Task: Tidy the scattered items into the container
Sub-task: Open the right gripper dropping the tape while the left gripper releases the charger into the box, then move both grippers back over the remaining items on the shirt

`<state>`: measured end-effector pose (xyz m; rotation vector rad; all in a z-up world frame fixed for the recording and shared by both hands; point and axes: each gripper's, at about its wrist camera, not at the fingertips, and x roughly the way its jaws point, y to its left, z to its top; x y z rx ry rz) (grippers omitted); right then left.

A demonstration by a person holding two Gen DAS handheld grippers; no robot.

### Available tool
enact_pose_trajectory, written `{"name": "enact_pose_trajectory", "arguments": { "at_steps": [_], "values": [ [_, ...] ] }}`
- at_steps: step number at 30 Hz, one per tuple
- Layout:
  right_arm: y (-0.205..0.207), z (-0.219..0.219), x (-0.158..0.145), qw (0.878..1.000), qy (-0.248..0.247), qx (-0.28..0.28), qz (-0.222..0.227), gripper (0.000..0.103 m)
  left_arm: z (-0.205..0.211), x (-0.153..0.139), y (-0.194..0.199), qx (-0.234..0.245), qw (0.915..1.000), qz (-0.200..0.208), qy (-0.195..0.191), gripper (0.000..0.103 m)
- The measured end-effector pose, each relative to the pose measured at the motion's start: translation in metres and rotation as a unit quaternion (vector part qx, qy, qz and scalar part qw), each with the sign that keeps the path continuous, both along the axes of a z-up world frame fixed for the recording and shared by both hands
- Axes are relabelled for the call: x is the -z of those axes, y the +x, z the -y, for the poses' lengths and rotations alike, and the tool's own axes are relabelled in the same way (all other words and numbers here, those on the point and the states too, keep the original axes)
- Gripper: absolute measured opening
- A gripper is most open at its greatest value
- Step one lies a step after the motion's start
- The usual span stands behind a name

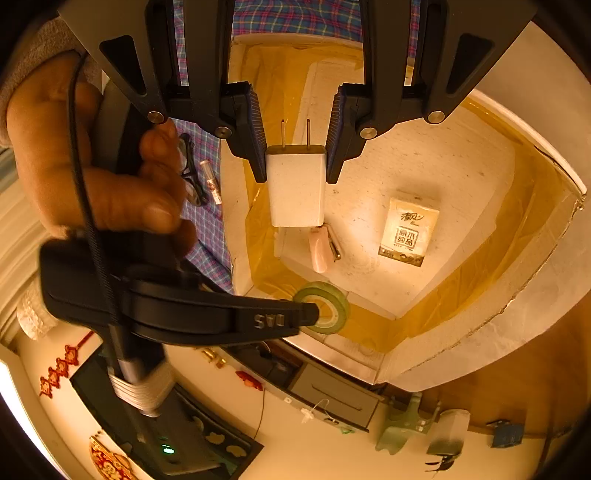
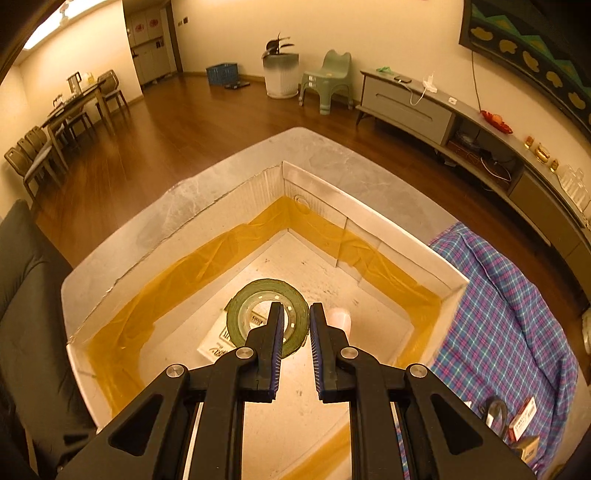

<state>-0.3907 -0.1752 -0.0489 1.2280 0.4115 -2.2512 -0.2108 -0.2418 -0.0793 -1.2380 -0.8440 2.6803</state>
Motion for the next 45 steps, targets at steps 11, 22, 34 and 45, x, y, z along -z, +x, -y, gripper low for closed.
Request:
{"name": "enact_pose_trajectory", "arguments": {
  "at_steps": [11, 22, 34, 45],
  "values": [
    [-0.03, 0.012, 0.013, 0.999, -0.003, 0.023, 0.025, 0.029, 0.004, 0.006, -0.004, -0.009, 0.9995, 0.013, 0.027, 0.042],
    [-0.002, -0.014, 0.004, 0.998, -0.054, 0.032, 0.026, 0.037, 0.023, 0.001, 0.0, -0.059, 0.9971, -0.014, 0.046, 0.049],
    [0.035, -0.065, -0.009, 0.988, -0.138, 0.051, 0.048, 0.043, 0.006, -0.024, 0.006, -0.061, 0.9941, -0.08, -0.041, 0.049],
    [0.09, -0.123, -0.034, 0.976, -0.213, 0.047, -0.006, 0.046, -0.026, -0.041, 0.013, 0.002, 0.9861, -0.154, -0.062, 0.049]
  ]
}}
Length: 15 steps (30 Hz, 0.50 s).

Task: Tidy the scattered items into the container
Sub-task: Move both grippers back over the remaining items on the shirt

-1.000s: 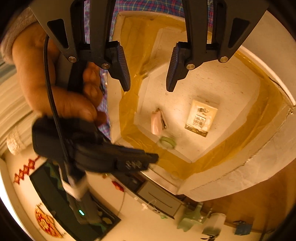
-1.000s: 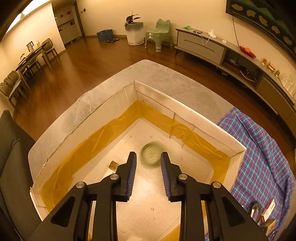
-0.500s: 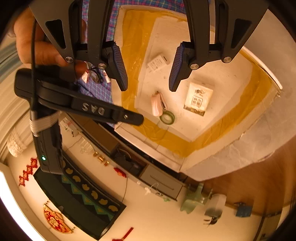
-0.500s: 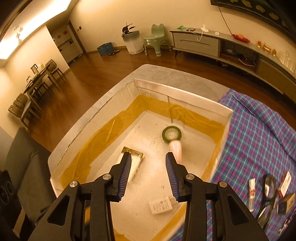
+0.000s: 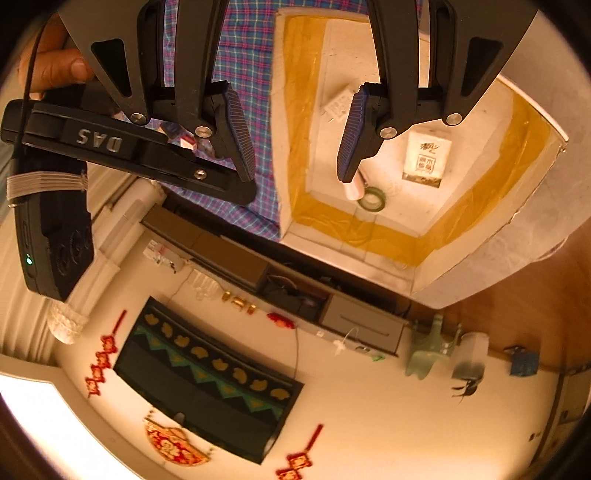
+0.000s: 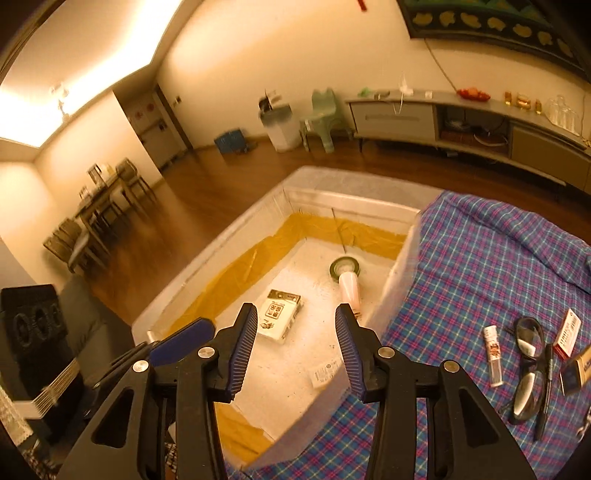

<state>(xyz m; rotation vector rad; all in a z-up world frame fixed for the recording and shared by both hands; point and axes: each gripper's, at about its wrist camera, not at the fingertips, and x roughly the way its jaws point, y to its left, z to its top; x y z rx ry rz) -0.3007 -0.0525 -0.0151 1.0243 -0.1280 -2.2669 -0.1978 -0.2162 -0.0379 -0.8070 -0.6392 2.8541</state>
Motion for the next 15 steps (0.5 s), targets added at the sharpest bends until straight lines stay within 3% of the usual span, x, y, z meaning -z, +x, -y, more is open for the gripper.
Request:
{"name": "enact_pose_trajectory", "arguments": {
  "at_steps": [7, 15],
  "values": [
    [0.032, -0.051, 0.0, 0.999, -0.041, 0.01, -0.015, 0.046, -0.025, -0.007, 0.007, 0.055, 0.998, -0.031, -0.005, 0.049],
    [0.05, -0.103, 0.022, 0.999, -0.038, 0.026, -0.007, 0.046, -0.08, -0.001, 0.016, 0.142, 0.9886, -0.028, -0.04, 0.049]
  ]
}}
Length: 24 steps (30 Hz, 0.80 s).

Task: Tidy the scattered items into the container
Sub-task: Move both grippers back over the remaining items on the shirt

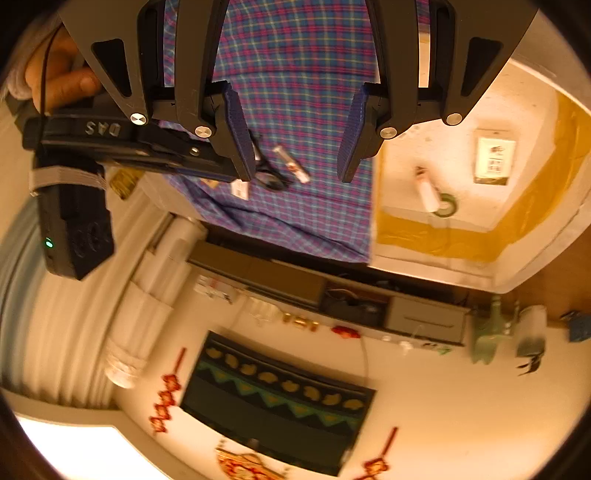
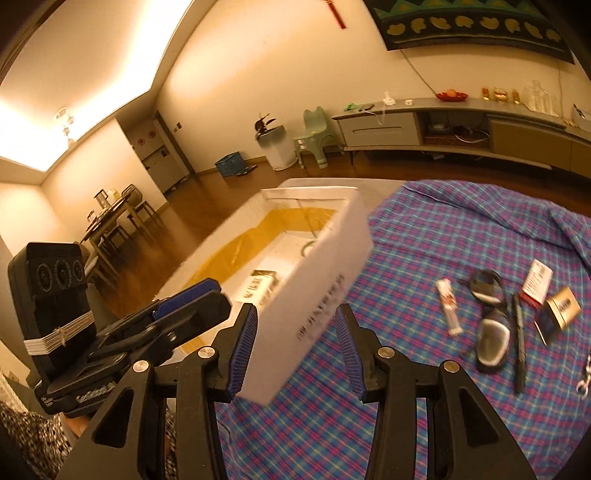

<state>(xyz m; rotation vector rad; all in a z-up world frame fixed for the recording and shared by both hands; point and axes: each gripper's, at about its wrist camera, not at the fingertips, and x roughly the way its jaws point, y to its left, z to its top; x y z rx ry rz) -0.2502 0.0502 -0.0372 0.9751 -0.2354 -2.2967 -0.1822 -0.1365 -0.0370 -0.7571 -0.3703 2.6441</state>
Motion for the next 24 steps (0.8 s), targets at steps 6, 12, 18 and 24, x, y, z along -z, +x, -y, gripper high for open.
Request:
{"name": "enact_pose_trajectory", "arguments": {
  "at_steps": [6, 12, 18, 24],
  "values": [
    [0.004, -0.042, 0.014, 1.0, -0.002, 0.025, 0.009, 0.046, -0.045, 0.008, 0.01, 0.064, 0.9972, 0.006, -0.037, 0.053],
    [-0.001, -0.092, 0.041, 0.997, 0.005, 0.079, 0.023, 0.046, -0.083, 0.023, 0.005, 0.103, 0.9916, 0.043, -0.066, 0.053],
    [-0.021, -0.115, 0.067, 0.988, 0.082, 0.125, 0.036, 0.046, -0.111, 0.035, -0.031, 0.102, 0.9871, 0.095, -0.079, 0.053],
    [-0.055, -0.112, 0.079, 0.984, 0.127, 0.12, 0.04, 0.046, -0.123, 0.058, -0.097, 0.05, 0.9817, 0.158, -0.094, 0.053]
  ]
}}
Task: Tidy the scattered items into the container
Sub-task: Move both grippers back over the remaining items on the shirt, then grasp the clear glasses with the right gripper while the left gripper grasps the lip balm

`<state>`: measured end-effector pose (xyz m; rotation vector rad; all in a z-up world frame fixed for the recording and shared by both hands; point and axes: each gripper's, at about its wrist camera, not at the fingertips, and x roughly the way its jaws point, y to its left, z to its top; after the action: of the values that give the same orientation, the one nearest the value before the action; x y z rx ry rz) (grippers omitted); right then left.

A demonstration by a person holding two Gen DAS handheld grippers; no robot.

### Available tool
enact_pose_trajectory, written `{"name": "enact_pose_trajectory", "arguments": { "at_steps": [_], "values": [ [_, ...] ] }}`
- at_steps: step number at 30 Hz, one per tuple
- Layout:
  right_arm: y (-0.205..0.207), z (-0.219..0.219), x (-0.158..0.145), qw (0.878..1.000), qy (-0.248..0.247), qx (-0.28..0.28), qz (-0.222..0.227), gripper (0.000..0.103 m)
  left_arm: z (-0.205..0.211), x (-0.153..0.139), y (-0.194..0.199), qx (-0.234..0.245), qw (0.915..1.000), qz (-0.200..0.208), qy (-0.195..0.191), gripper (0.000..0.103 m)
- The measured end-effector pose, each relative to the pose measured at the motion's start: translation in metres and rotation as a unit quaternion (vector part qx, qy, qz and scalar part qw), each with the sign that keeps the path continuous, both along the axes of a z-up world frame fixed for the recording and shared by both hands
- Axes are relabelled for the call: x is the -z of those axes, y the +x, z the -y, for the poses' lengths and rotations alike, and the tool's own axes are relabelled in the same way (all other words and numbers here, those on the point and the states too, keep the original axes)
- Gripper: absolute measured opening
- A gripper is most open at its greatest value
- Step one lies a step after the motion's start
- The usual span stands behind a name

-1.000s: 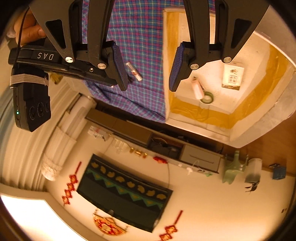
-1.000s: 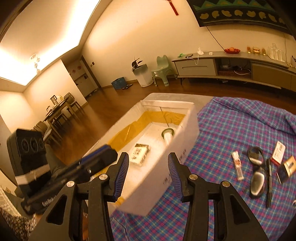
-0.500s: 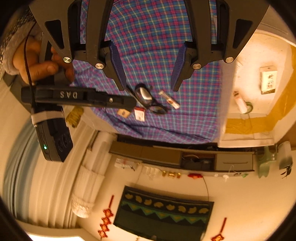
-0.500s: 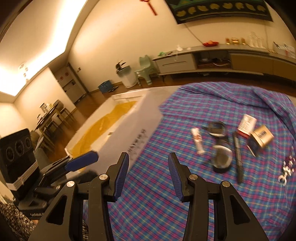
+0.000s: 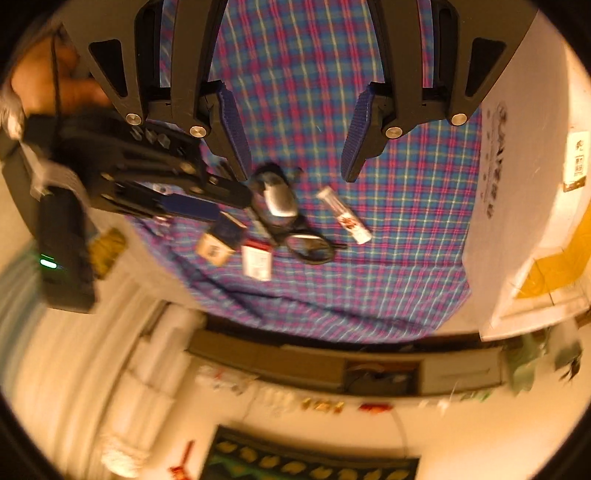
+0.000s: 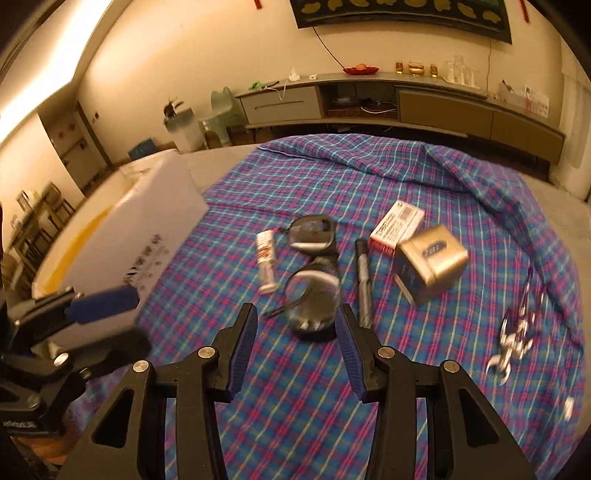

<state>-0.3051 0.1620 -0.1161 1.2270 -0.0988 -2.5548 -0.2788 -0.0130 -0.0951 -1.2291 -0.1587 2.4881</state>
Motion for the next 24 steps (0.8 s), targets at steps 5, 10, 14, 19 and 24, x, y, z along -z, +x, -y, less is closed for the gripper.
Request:
{"name": "enact_pose_trajectory", "arguments": {
  "at_steps": [5, 10, 14, 19, 24],
  "values": [
    [-0.037, 0.01, 0.01, 1.0, 0.027, -0.009, 0.009, 0.046, 0.008, 0.032, -0.051, -0.069, 0.9962, 0.053, -0.002, 0.053],
    [-0.076, 0.011, 0.034, 0.998, 0.046, -0.005, 0.033, 0.046, 0.007, 0.058, -0.08, -0.087, 0.994, 0.066, 0.0, 0.053],
    [-0.087, 0.003, 0.044, 0.999, 0.024, -0.014, 0.034, 0.045, 0.004, 0.072, -0.092, -0.089, 0.9936, 0.065, -0.024, 0.054],
    [-0.088, 0.008, 0.056, 0.998, 0.013, -0.034, 0.061, 0.041, -0.003, 0.073, -0.091, -0.06, 0.9949, 0.039, -0.071, 0.052],
    [-0.073, 0.002, 0.047, 0.998, -0.014, -0.012, 0.064, 0.027, 0.0, 0.072, -0.088, -0.05, 0.995, 0.057, -0.066, 0.02]
  ]
}}
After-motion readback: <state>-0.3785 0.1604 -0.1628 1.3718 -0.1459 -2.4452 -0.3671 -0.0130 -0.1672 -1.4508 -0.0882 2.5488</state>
